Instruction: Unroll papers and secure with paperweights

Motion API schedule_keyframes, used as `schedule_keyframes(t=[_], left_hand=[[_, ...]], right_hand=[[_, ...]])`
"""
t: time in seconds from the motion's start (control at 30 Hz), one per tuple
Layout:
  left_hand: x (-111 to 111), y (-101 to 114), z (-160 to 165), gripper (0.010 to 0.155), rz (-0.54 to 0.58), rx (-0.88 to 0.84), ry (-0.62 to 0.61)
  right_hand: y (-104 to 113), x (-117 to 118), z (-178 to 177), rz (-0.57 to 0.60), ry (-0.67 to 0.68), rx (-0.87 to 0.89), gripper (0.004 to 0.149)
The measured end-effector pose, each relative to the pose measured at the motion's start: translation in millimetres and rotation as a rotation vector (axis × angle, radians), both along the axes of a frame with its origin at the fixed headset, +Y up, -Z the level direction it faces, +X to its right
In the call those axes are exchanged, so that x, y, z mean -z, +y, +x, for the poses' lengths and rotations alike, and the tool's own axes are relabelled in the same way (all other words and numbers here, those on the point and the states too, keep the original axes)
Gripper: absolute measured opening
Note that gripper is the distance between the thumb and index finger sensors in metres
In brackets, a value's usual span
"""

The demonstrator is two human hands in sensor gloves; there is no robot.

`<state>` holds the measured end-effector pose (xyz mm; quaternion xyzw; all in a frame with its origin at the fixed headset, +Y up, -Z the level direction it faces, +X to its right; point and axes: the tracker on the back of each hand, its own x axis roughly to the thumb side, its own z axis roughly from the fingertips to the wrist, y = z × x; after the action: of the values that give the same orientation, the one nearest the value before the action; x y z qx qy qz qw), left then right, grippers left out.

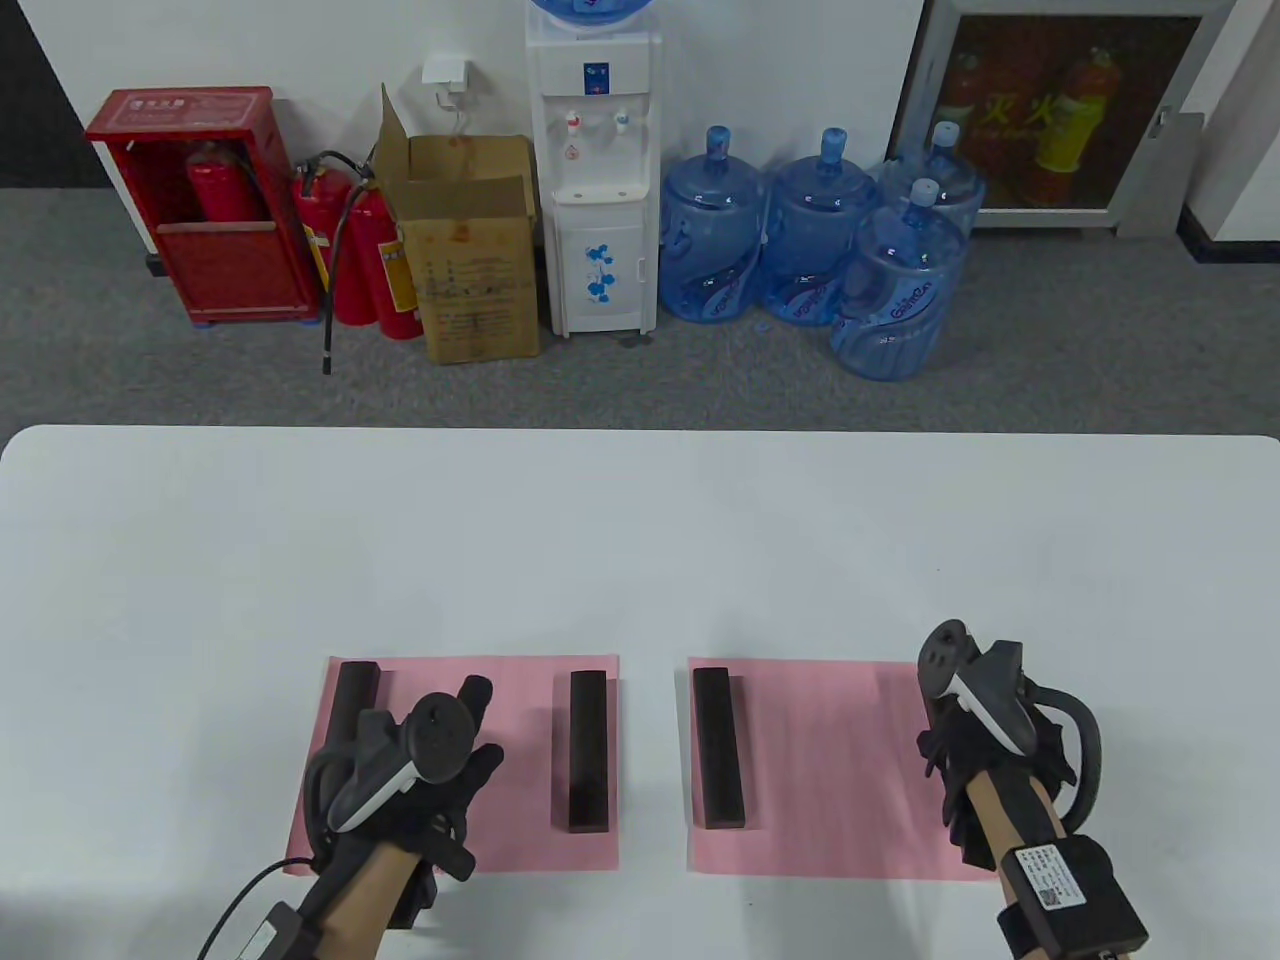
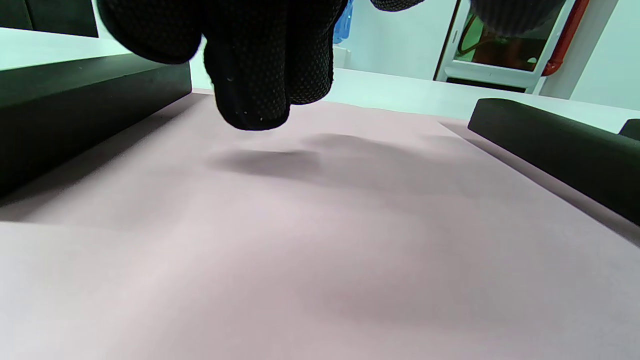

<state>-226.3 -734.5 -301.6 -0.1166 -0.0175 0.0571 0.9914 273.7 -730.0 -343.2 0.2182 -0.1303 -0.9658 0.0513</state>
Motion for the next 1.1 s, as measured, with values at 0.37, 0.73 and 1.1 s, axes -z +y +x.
schedule_keyframes(t=[0.37, 0.73, 1.1], left_hand=[[0.5, -1.7, -0.5, 0.071, -0.008, 0.007, 0.003], [2.0, 0.5, -4.3, 0.071, 0.008, -0.013, 0.014], [1.7, 0.4, -5.0, 0.074, 0.027, -0.028, 0.015]], right_hand=[[-16.7, -2.7, 20.4, -0.016, -0.032, 0.04, 0.083], [19.3, -7.2, -5.8, 0.148, 0.081, 0.111, 0.09], [-8.1, -28.8, -47.6, 0.311, 0.356, 0.085, 0.084]])
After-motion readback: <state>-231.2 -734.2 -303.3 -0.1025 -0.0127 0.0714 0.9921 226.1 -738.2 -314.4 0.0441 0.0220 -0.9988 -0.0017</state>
